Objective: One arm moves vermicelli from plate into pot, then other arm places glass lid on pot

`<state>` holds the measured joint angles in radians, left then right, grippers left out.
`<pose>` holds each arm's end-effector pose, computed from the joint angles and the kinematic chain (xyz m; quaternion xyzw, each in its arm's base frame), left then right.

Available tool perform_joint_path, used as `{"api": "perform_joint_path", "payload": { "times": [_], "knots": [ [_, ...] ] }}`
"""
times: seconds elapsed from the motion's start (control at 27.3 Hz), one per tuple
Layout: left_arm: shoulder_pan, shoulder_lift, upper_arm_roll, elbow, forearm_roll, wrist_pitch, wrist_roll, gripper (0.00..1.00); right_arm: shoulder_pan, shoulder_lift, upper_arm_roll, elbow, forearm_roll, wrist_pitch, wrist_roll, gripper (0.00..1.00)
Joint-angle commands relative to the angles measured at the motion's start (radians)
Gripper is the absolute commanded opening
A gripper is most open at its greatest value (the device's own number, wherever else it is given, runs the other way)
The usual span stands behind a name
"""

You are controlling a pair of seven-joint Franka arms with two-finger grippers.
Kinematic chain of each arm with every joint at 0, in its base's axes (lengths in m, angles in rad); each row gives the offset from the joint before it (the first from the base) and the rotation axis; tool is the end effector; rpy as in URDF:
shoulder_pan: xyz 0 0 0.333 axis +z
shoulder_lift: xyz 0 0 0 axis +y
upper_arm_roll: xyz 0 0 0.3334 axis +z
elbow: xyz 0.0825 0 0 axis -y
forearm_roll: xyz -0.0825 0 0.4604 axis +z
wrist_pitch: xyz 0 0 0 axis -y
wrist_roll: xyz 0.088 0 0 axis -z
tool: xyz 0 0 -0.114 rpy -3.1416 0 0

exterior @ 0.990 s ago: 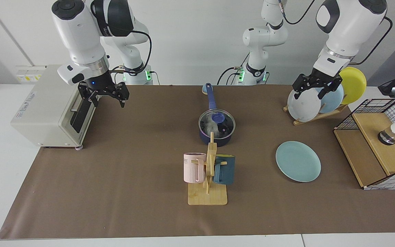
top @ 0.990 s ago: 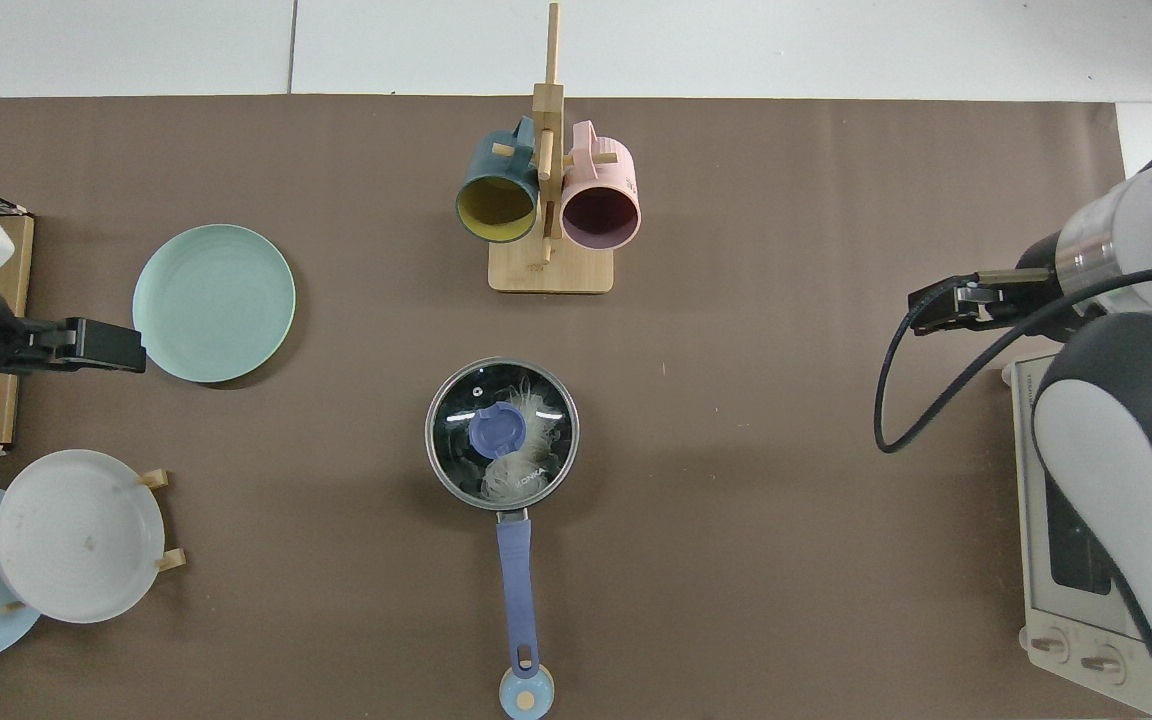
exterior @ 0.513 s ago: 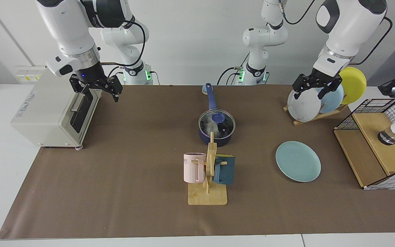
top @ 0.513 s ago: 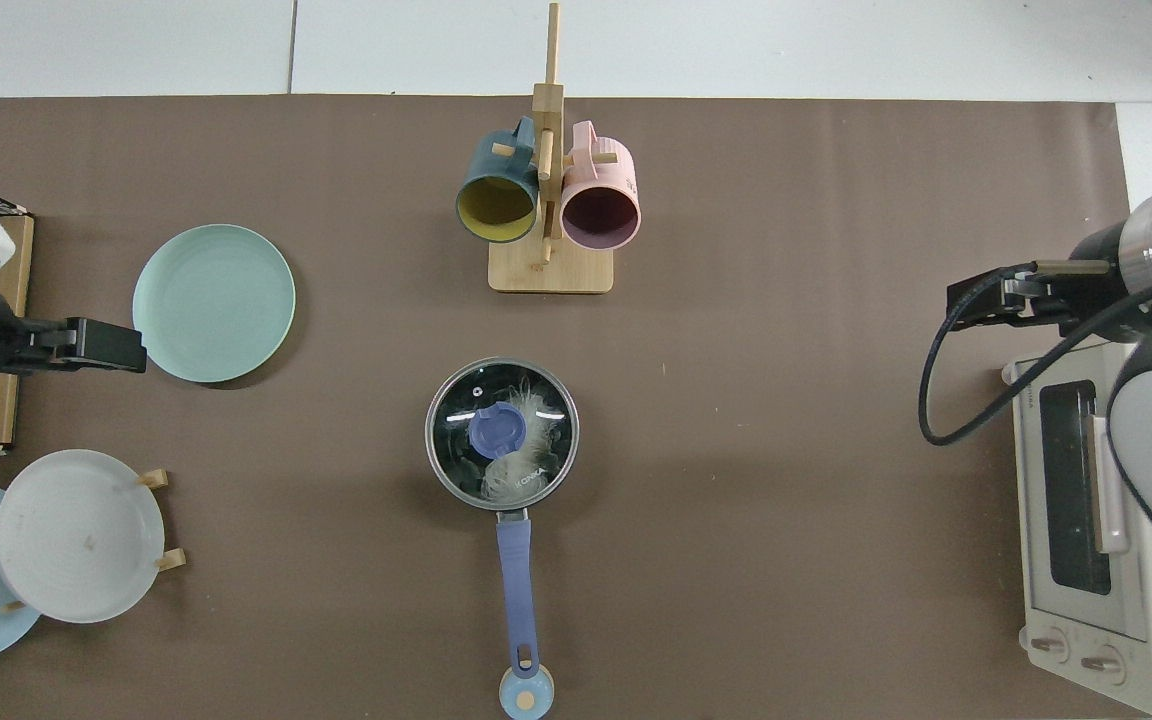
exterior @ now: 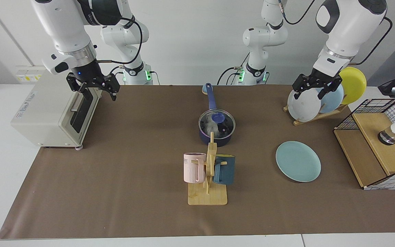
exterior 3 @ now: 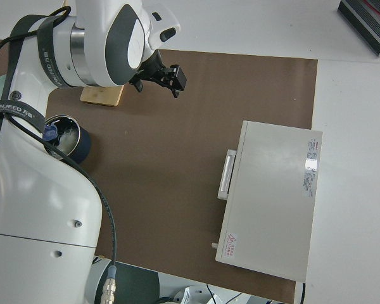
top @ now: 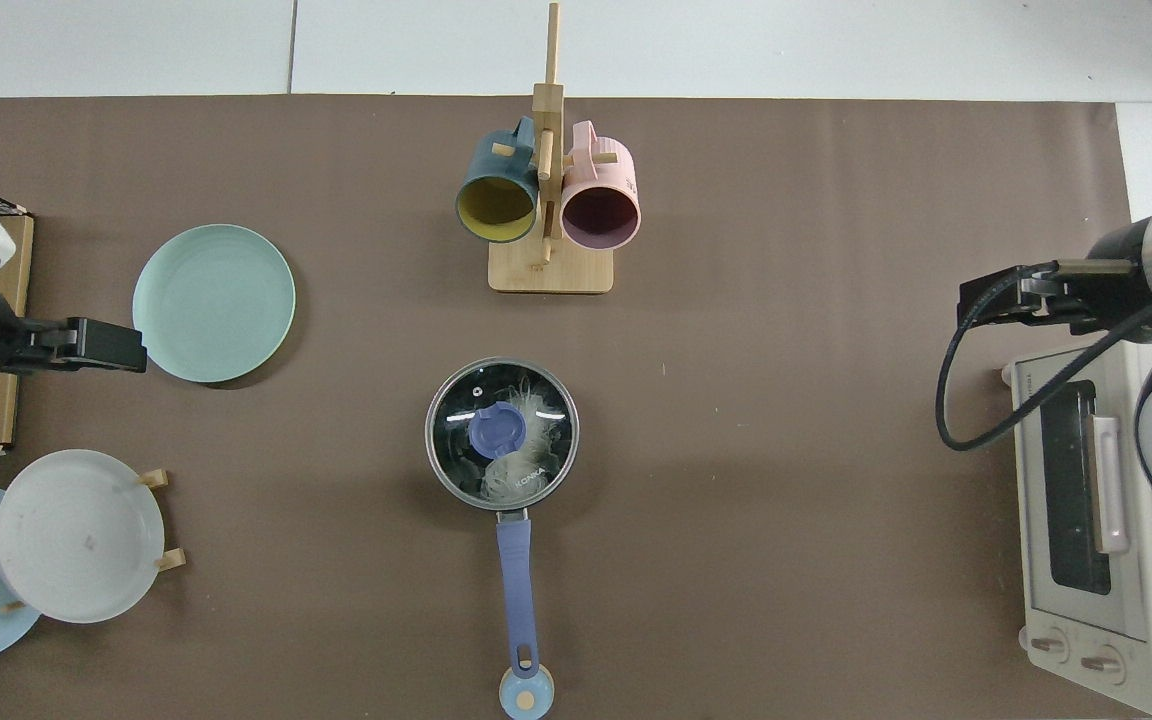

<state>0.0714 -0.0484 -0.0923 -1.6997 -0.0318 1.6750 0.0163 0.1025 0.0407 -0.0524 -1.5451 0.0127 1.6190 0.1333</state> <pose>0.6223 -0.0175 0.6032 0.9997 -0.0171 0.0117 0.0136 0.6484 0.0346 0.6274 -0.9990 0.0417 -0.0161 0.0068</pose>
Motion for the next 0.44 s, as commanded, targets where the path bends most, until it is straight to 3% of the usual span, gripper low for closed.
{"api": "perform_joint_path", "payload": {
  "times": [0.0,0.4],
  "knots": [
    [-0.004,0.002,-0.001,0.0,0.003,0.014,0.001,1.0,-0.001,-0.031,-0.004,0.002,0.023,-0.001,-0.032,0.99],
    [-0.004,0.002,-0.001,0.0,0.009,0.015,-0.006,1.0,-0.006,-0.042,-0.004,-0.001,0.023,-0.05,-0.044,0.99]
  ]
}}
